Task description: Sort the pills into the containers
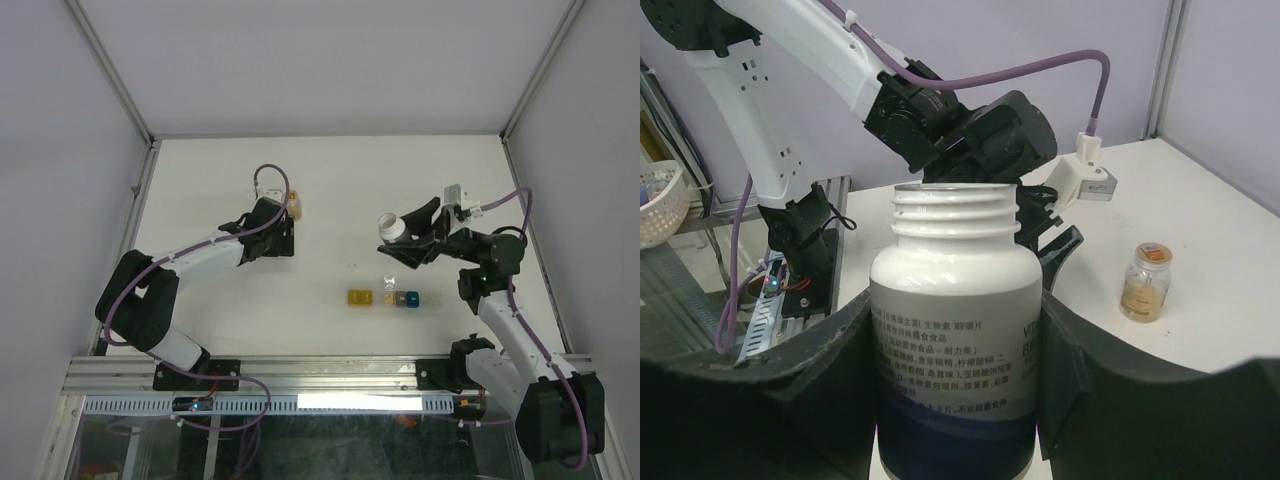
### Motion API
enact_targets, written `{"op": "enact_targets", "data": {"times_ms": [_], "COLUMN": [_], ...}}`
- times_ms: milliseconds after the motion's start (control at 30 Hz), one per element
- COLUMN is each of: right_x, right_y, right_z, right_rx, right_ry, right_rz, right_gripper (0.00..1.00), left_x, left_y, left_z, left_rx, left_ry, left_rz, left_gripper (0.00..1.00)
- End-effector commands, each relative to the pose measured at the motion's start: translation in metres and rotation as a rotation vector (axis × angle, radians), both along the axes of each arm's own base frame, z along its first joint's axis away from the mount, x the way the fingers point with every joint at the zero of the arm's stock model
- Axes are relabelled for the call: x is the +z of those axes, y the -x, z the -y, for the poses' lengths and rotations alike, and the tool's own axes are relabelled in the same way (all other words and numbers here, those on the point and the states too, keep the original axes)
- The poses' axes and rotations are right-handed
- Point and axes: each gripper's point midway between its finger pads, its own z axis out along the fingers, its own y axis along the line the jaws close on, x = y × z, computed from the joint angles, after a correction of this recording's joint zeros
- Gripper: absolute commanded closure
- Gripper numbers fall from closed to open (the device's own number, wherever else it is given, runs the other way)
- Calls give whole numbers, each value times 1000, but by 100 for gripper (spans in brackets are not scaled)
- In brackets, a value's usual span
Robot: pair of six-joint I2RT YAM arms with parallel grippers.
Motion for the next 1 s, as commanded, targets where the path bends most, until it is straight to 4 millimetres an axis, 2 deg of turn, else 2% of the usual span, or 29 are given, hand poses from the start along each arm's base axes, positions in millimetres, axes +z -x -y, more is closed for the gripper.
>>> {"op": "enact_targets", "data": {"times_ms": [0, 333, 600, 967], "right_x": [9, 6, 6, 7], "right_y": [-2, -4, -3, -2], "right_z": [0, -1, -1, -1], "right_rx": [-3, 8, 8, 15], "right_ry": [-2, 6, 5, 5], "right_rz": [42, 19, 18, 12], "right_gripper": [100, 100, 100, 100], "left_x": [12, -3, -12, -23], "left_y": [-19, -30, -27, -23], "left_z": [6, 9, 16, 10], "left_rx": [-23, -22, -36, -9], "left_ry": [-44, -95, -106, -168], "left_rz": [40, 5, -28, -68], "left_gripper": [32, 44, 46, 51]}}
